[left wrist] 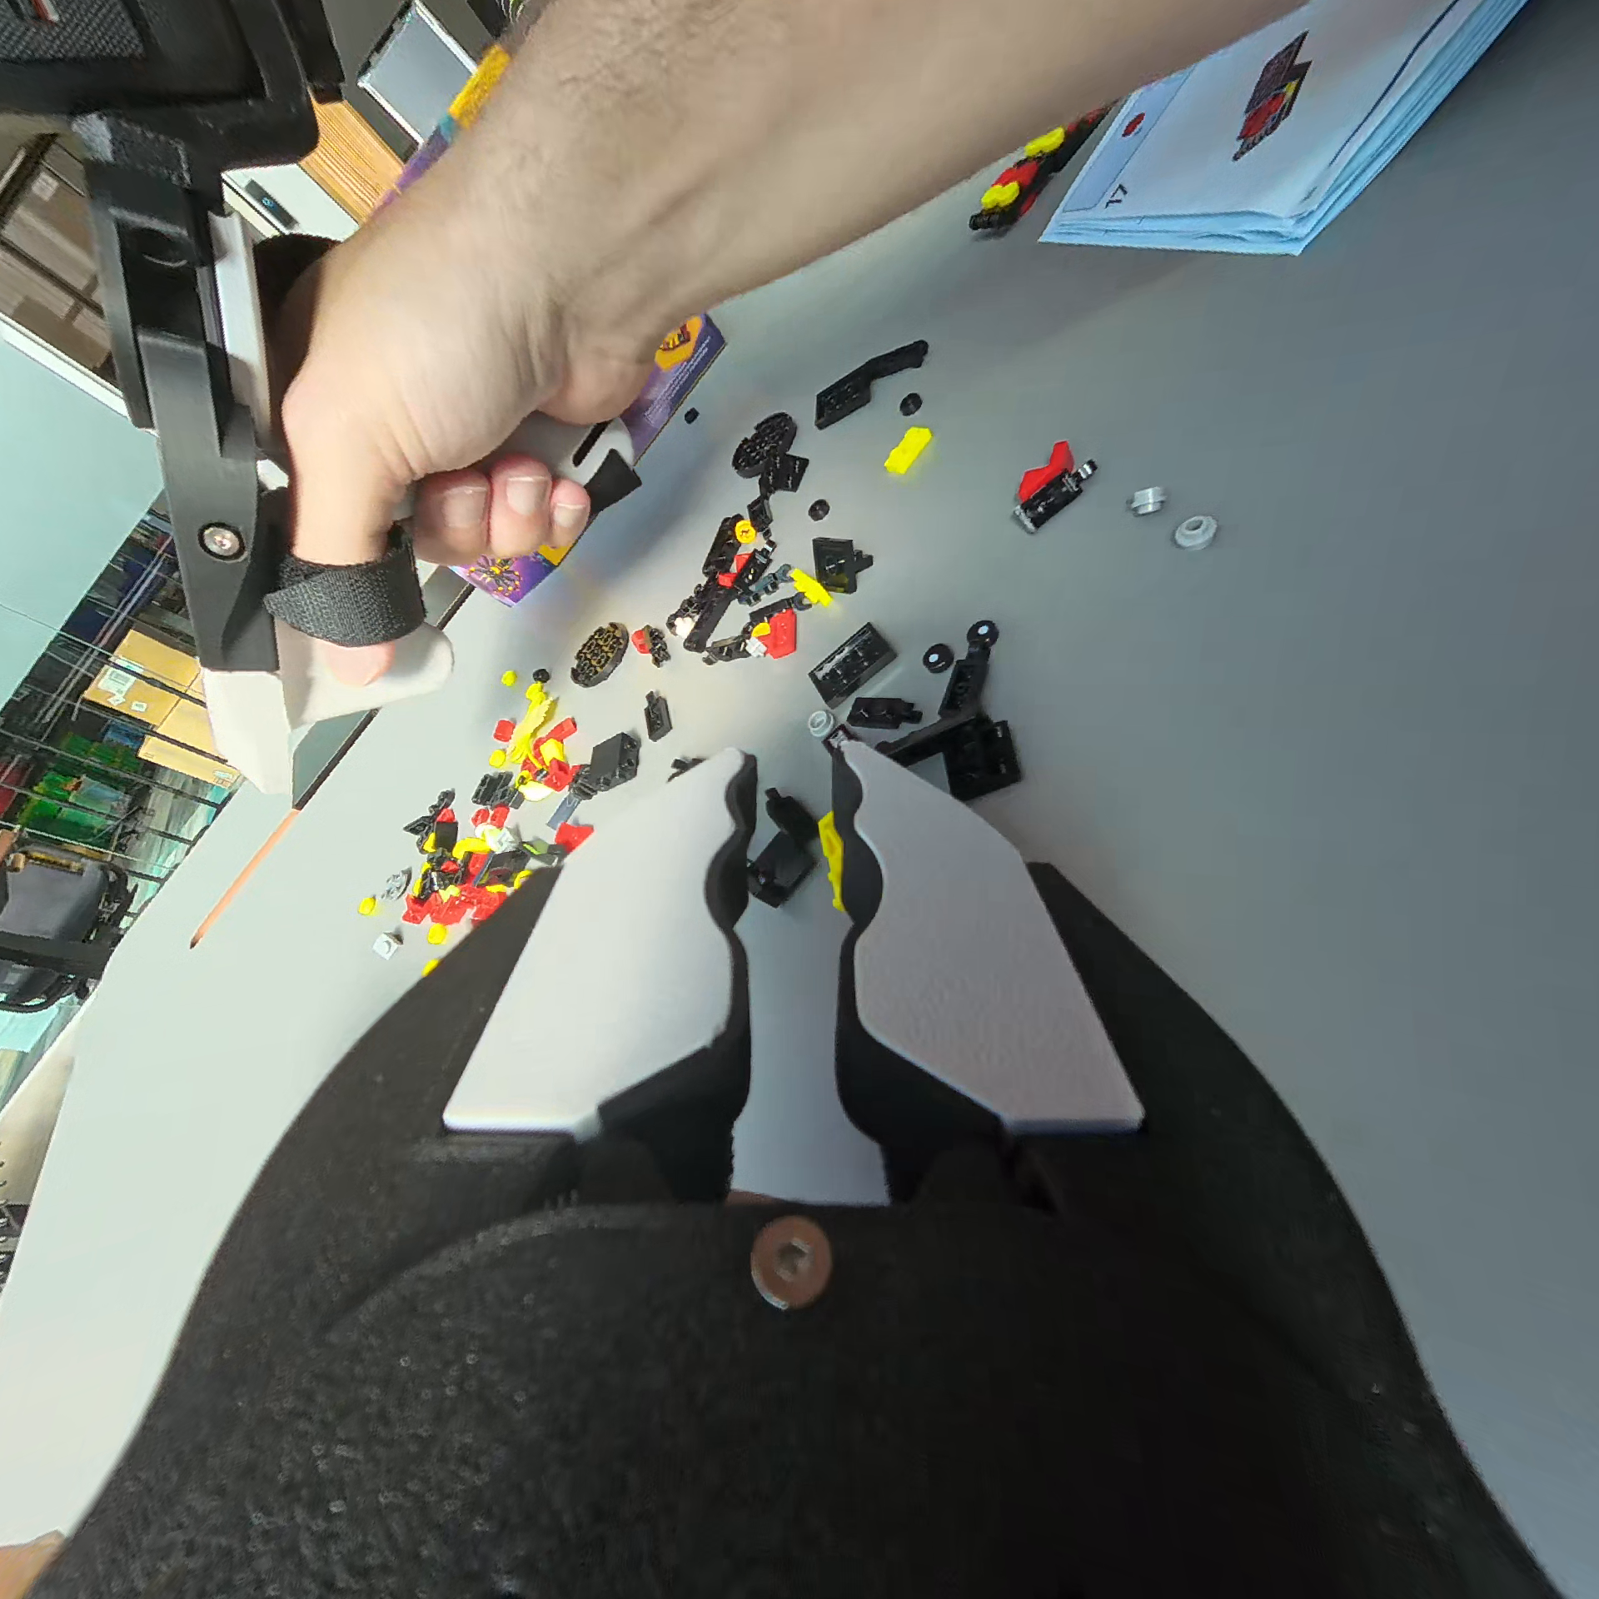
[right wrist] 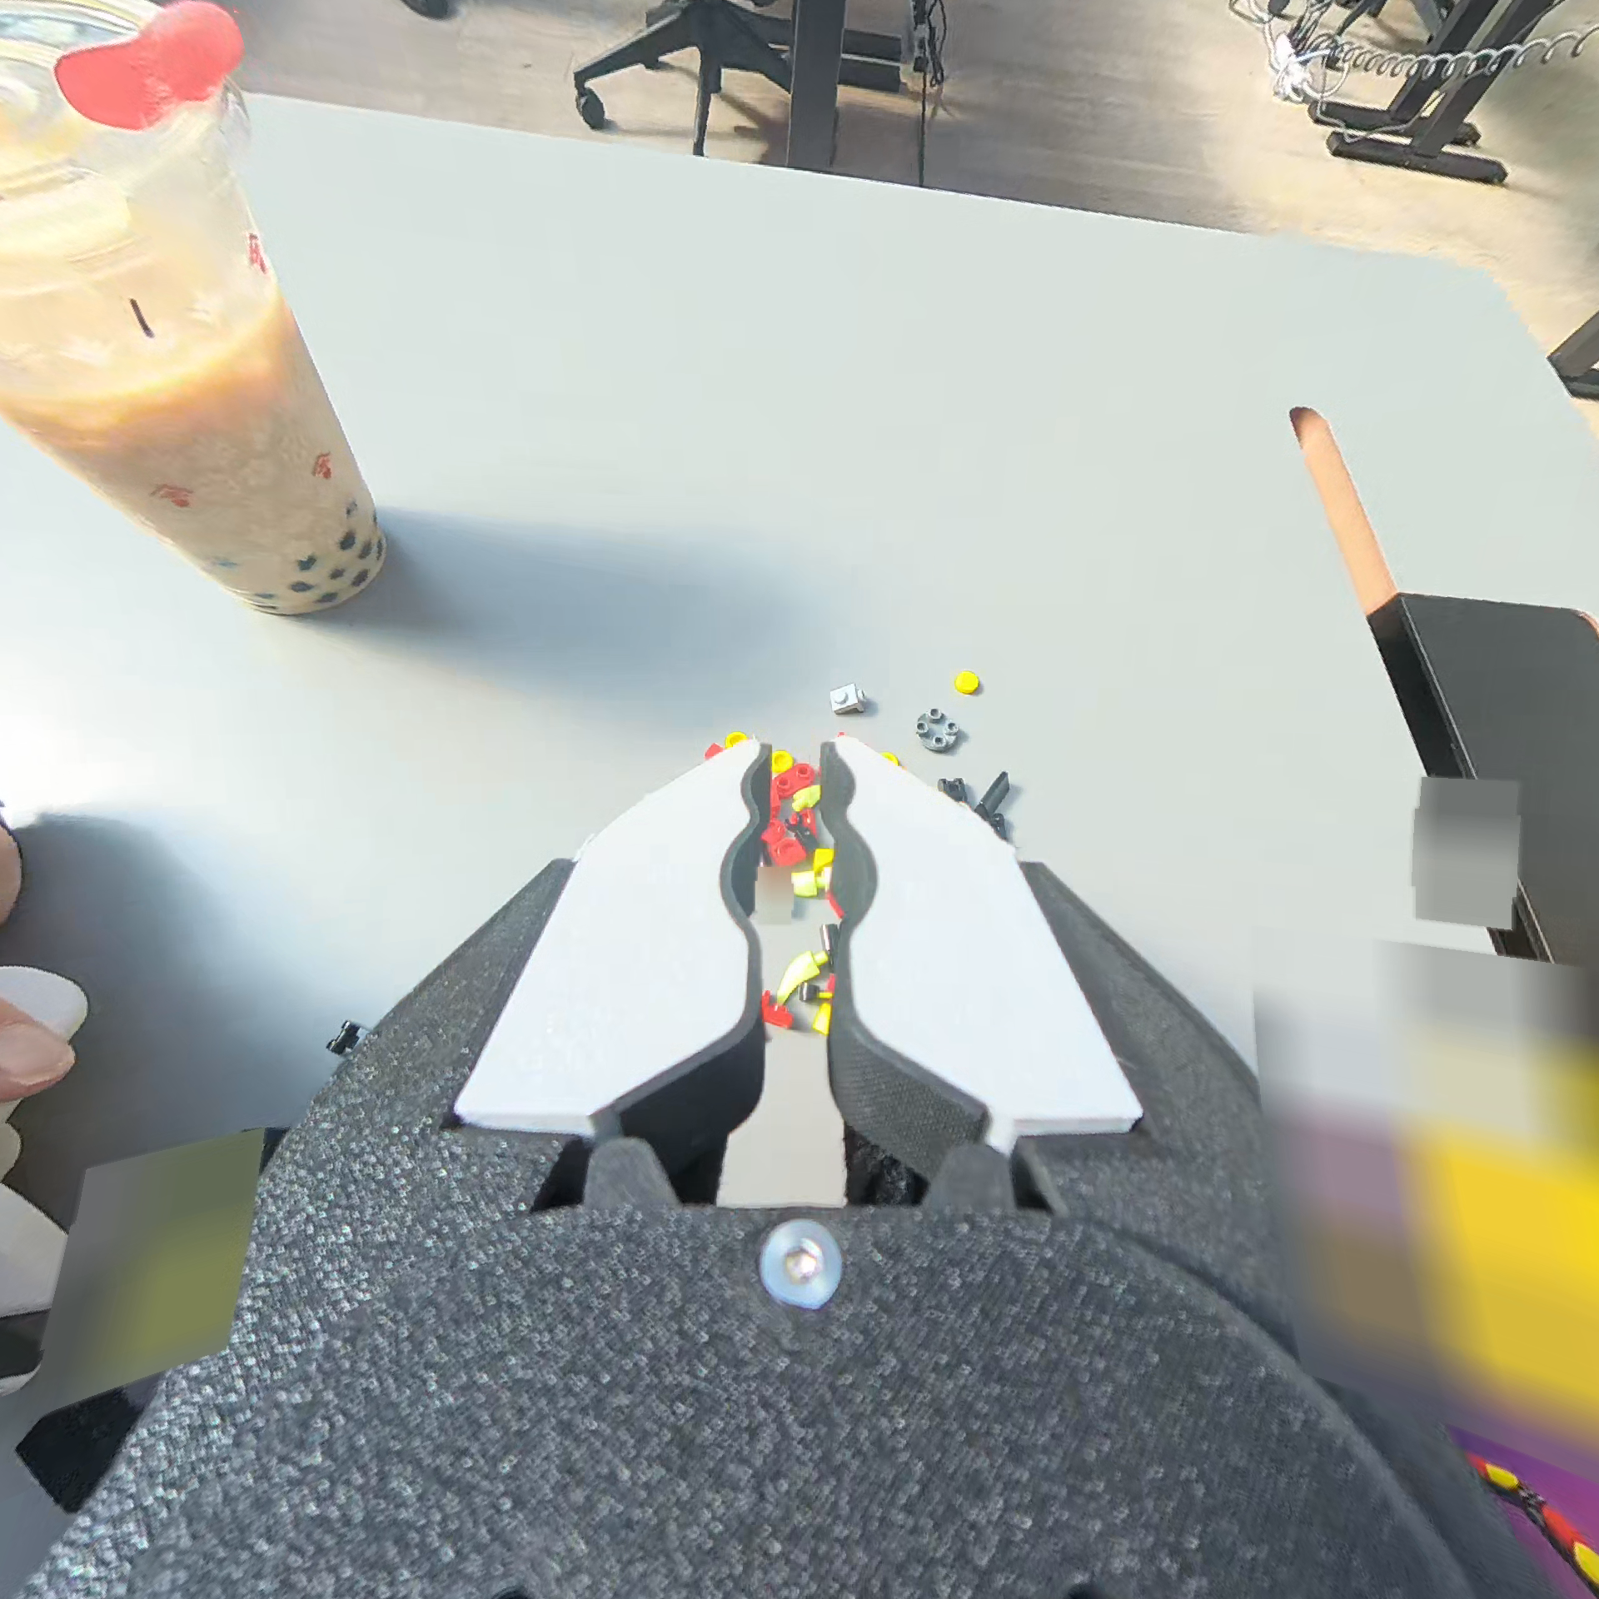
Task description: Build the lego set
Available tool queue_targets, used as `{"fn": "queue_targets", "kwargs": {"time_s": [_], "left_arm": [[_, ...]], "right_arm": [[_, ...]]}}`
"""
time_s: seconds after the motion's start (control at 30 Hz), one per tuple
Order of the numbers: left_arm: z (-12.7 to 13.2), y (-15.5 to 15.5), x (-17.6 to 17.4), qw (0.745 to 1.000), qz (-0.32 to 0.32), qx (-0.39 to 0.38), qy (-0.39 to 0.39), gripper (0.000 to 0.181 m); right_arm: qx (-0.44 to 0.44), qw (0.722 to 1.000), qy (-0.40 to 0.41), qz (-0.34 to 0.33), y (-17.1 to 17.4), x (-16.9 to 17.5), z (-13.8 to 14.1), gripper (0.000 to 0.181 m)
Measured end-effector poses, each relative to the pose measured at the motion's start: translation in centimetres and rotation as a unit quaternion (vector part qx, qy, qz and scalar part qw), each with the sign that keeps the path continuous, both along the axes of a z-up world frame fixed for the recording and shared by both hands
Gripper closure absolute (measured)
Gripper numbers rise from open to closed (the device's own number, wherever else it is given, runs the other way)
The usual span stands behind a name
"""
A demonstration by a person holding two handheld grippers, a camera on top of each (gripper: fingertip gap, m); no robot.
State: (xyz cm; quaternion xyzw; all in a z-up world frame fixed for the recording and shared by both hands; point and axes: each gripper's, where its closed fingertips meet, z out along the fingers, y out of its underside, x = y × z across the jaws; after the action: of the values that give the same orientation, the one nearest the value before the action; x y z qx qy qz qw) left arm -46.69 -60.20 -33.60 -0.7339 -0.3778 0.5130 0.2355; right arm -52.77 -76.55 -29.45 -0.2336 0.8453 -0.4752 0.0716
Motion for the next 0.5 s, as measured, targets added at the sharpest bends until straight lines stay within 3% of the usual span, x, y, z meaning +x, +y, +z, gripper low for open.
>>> {"fn": "queue_targets", "kwargs": {"time_s": [0.03, 0.23, 0.4, 0.5], "left_arm": [[0.0, 0.0, 0.0, 1.000, 0.000, 0.009, -0.001, 0.164], [0.4, -0.1, 0.1, 1.000, 0.002, 0.014, 0.010, 0.158], [0.4, 0.5, 0.2, 1.000, -0.016, -0.001, 0.016, 0.163], [0.3, 0.5, 0.3, 1.000, -0.017, 0.005, 0.009, 0.165]], "right_arm": [[-0.002, 1.000, -0.003, -0.002, -0.2, -0.1, 0.1, 0.170], [0.010, 1.000, -0.011, -0.013, -1.2, -0.9, 0.3, 0.160], [0.011, 0.999, 0.040, -0.002, -2.7, -2.0, 1.1, 0.181], [0.029, 0.993, 0.110, 0.036, -3.4, -2.6, 0.6, 0.181]]}}
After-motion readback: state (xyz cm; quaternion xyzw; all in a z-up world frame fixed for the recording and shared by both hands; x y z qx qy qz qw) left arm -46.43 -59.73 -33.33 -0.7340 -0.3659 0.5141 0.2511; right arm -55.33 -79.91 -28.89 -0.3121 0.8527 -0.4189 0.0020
